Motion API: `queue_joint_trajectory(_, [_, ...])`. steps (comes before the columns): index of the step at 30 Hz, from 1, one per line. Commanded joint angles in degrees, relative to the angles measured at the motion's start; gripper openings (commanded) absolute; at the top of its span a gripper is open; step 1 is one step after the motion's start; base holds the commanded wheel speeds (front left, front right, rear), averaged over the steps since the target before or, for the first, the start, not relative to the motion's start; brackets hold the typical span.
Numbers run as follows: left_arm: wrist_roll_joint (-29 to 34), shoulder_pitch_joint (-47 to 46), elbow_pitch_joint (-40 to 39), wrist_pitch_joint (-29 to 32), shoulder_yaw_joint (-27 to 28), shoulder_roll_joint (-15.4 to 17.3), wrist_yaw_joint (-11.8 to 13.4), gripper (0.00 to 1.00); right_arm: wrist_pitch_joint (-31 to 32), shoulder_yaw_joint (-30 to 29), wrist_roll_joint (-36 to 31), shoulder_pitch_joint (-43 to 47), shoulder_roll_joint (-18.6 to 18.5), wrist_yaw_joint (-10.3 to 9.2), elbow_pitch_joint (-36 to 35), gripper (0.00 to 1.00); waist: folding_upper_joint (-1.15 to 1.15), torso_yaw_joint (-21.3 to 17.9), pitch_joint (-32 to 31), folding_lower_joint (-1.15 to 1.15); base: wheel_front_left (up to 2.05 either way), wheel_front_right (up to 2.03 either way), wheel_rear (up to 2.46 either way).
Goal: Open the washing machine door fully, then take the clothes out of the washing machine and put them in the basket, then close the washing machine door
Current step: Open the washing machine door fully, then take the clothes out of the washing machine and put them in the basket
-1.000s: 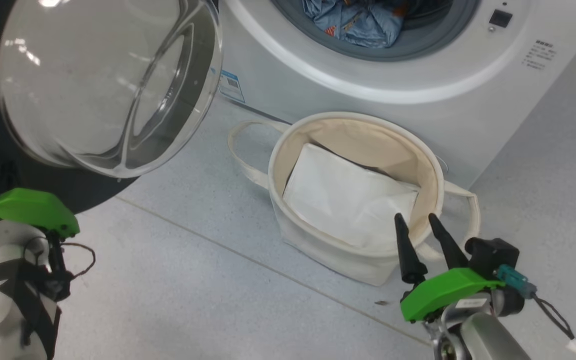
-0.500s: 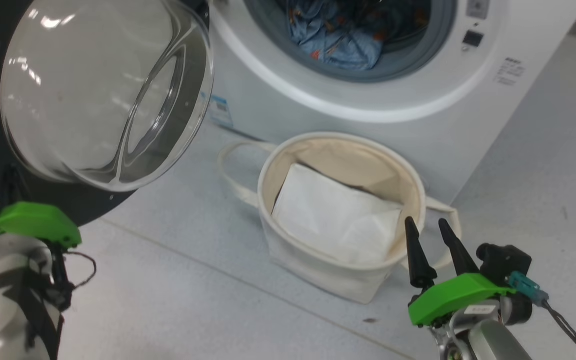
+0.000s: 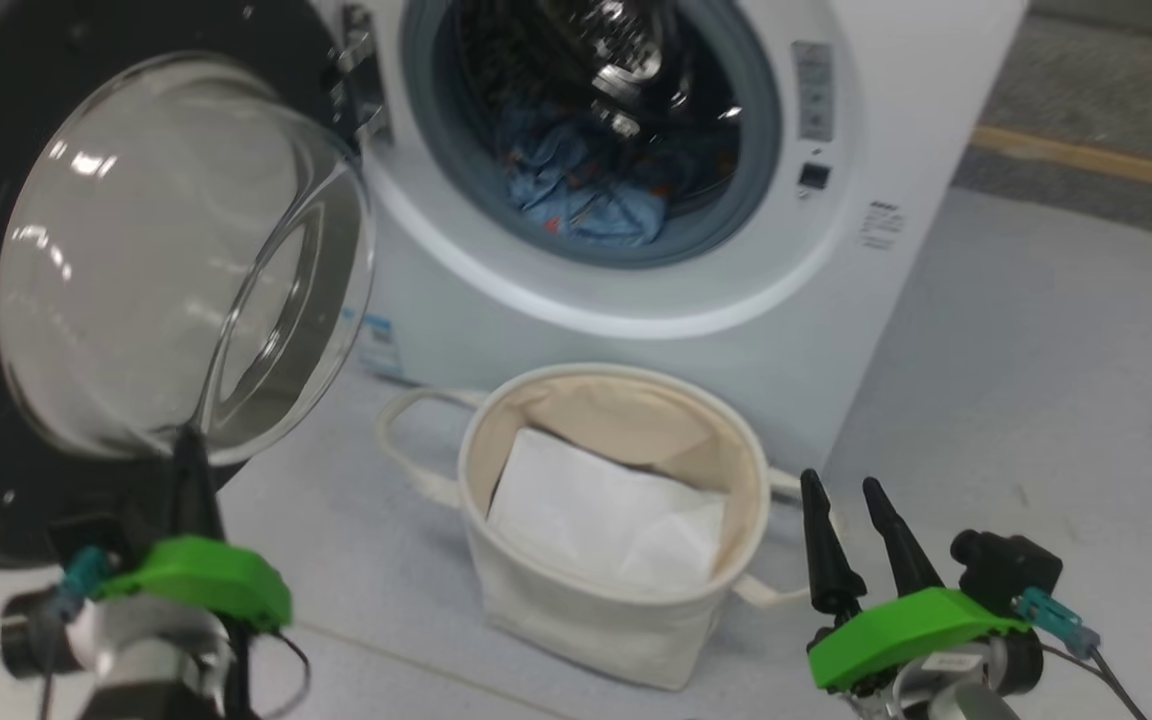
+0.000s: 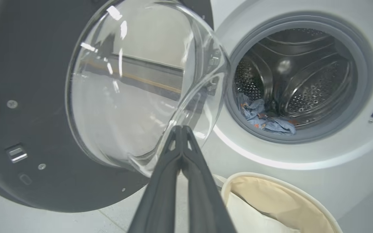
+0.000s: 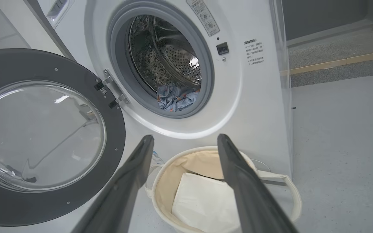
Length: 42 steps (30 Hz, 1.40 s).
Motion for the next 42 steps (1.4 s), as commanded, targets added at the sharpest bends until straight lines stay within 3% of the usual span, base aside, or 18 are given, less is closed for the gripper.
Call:
queue_joint_trajectory(1, [0.6,-1.3,-3.0,0.3,1.5,1.3,0.3,0.00,-0.7,1.0,0.2,-1.1,0.6,0.18,-2.4,1.00,0.00,-1.7,-1.4,0.00,0.00,0.00,0.00])
queue_joint_trajectory(9, [1.4,7.4,-16.3,3.9,-2.8,-0.8,2.0,0.00,-0.7,-0.6,-1.3,1.0,0.6,0.18,-6.3,1.00,0.00,-5.1,-1.6,0.00,0.00,0.00,0.00])
queue_joint_trajectory(11, [1.5,8.9,-18.0,4.3,-4.6,-1.2,1.0,0.00,-0.7,-1.5,-1.9,1.5,0.6,0.18,-6.5,1.00,0.00,-5.9,-1.5,0.00,0.00,0.00,0.00])
queue_joint_trajectory(14, [0.8,10.7,-19.0,5.1,-7.6,-0.9,-2.5,0.00,-0.7,-2.7,-2.0,1.8,0.6,0.18,-6.9,1.00,0.00,-7.1,-1.2,0.00,0.00,0.00,0.00])
queue_joint_trajectory(15, [0.9,11.2,-18.8,5.2,-8.2,-0.6,-3.2,0.15,-0.7,-3.1,-2.0,1.9,0.6,0.18,-6.9,1.00,0.00,-7.4,-1.2,0.00,0.00,0.00,0.00])
queue_joint_trajectory(16, [0.8,11.7,-18.7,4.9,-8.5,-0.6,-3.5,0.70,-0.7,-3.4,-1.9,2.0,0.6,0.18,-6.9,1.00,0.00,-7.8,-1.1,0.00,0.00,0.00,0.00])
queue_joint_trajectory(17, [0.8,12.1,-18.6,4.3,-8.8,-0.5,-3.9,0.93,-0.7,-3.5,-1.9,2.1,0.6,0.18,-7.0,1.00,0.00,-8.2,-1.0,0.00,0.00,0.00,0.00])
queue_joint_trajectory(18, [0.8,12.5,-18.3,3.8,-9.0,-0.5,-4.3,1.00,-0.7,-3.5,-2.0,2.1,0.6,0.18,-7.0,1.00,0.00,-8.6,-0.9,0.00,0.00,0.00,0.00])
queue_joint_trajectory(27, [-0.5,14.2,-15.8,-2.1,-7.5,-2.2,-4.0,1.00,-0.7,-3.2,-2.7,2.1,0.6,0.18,-6.0,1.00,0.00,-10.8,-0.6,0.00,0.00,0.00,0.00])
queue_joint_trajectory(42, [1.1,14.1,-12.7,-4.3,-7.2,-2.8,-3.1,1.00,-0.7,-3.0,-2.9,1.6,0.6,0.18,-4.6,1.00,0.00,-11.0,-0.2,0.00,0.00,0.00,0.00])
